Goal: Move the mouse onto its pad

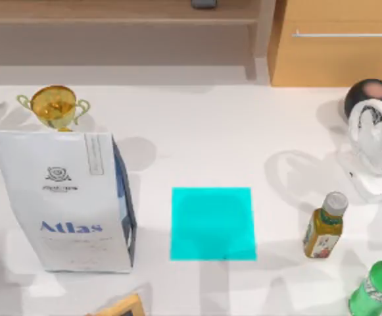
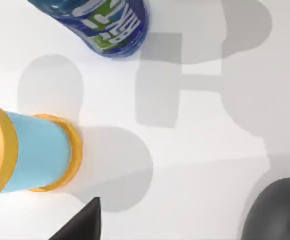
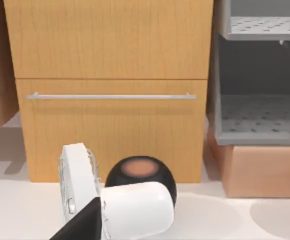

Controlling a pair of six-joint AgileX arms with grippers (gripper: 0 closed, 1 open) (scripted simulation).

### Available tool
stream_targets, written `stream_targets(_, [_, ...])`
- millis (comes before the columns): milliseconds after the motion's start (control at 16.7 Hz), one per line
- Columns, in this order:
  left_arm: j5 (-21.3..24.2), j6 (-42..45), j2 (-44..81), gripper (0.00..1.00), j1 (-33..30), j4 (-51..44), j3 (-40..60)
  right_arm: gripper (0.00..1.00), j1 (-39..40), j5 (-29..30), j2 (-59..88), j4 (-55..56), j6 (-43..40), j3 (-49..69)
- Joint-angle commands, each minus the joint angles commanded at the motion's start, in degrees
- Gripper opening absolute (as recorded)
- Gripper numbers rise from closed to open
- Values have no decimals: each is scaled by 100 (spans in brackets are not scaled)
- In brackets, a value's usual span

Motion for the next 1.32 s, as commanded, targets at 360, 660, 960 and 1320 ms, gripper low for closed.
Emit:
stream_targets(360, [414, 391, 1909, 100, -23, -1771, 893, 100, 0, 0, 0, 0, 0, 0])
stream_targets(660, [511, 452, 2084, 100, -42, -2003, 971, 100, 0, 0, 0, 0, 0, 0])
stream_targets(960, [506, 461, 2177, 100, -27, -1773, 816, 100, 0, 0, 0, 0, 0, 0])
stream_targets(1320, [505, 495, 2945, 100, -7, -89, -44, 100, 0, 0, 0, 0, 0, 0])
